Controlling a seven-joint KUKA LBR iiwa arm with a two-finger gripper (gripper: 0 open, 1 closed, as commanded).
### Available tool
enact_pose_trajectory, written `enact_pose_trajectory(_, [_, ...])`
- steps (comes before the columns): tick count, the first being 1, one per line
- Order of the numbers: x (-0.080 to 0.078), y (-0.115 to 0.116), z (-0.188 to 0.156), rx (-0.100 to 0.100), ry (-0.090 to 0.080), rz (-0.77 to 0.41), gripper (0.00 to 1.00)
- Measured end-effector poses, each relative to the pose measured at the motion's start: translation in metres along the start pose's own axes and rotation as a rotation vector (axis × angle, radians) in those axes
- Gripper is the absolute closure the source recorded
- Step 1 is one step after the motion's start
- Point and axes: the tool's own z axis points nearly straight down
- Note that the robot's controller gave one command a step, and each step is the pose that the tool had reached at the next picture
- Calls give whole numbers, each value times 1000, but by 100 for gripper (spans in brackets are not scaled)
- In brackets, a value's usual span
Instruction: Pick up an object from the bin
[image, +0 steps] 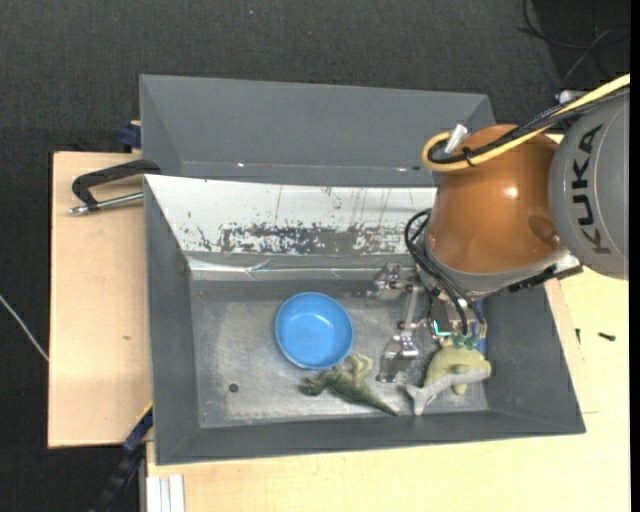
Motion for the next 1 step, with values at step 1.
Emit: enact_pose_trajectory(1, [-31, 0, -123, 1, -22, -153, 0])
